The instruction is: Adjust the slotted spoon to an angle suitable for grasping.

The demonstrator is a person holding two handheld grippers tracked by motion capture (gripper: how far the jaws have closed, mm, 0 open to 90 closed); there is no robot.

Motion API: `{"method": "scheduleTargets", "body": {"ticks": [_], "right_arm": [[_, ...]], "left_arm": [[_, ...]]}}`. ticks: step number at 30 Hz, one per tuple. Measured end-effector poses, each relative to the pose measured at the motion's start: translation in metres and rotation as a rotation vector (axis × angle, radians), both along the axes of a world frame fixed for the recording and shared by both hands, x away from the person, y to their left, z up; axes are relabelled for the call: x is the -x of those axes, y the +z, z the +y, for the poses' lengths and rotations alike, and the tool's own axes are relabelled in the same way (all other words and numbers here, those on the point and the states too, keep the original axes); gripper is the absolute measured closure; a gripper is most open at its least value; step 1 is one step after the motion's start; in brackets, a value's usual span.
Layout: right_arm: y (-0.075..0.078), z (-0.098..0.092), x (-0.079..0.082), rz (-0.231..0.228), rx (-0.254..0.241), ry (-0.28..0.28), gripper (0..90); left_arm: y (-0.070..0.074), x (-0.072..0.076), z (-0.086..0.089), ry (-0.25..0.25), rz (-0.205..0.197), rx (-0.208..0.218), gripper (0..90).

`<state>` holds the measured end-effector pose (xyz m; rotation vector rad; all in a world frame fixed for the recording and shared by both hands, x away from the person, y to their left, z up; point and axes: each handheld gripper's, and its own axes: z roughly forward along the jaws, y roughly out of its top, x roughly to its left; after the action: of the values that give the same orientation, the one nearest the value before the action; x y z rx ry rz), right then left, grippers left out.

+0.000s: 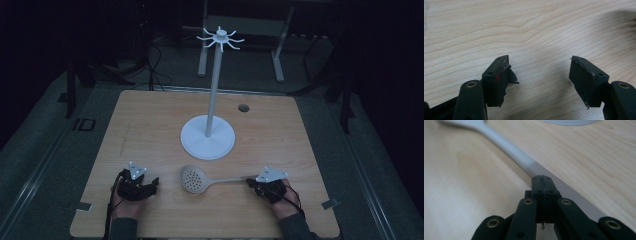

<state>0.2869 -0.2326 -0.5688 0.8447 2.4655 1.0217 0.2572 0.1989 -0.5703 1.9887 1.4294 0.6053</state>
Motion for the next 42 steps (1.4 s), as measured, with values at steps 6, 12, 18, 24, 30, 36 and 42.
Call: {"method": "scheduleTargets", "body": {"ticks": [6, 12, 18, 24, 30, 36, 42], "right_arm": [[-0.002, 0.001, -0.019, 0.013, -0.050, -0.066, 90.0], [0.004, -0.027, -0.027, 0.015, -0.150, -0.190, 89.8], [0.006, -0.063, -0.036, 0.010, -0.210, -0.385, 89.9], [-0.004, -0.068, -0.046, 0.044, -0.184, -0.463, 89.9], [-0.006, -0.068, -0.049, 0.054, -0.184, -0.475, 90.0], [-0.007, -0.063, -0.049, 0.065, -0.204, -0.463, 90.0], [-0.008, -0.042, -0.044, 0.057, -0.199, -0.409, 90.0]], "left_arm": [[0.000, 0.000, 0.000, 0.000, -0.002, 0.001, 33.2], [0.000, 0.000, 0.001, 0.003, -0.003, 0.002, 33.3], [0.000, 0.000, 0.000, 0.001, 0.000, -0.003, 33.3], [0.000, 0.000, 0.001, 0.008, -0.004, 0.002, 33.3], [0.004, 0.002, 0.003, 0.010, -0.018, 0.026, 33.3], [0.014, 0.005, 0.007, 0.020, -0.061, 0.081, 33.5], [0.027, 0.010, 0.010, 0.016, -0.105, 0.132, 33.9]]}}
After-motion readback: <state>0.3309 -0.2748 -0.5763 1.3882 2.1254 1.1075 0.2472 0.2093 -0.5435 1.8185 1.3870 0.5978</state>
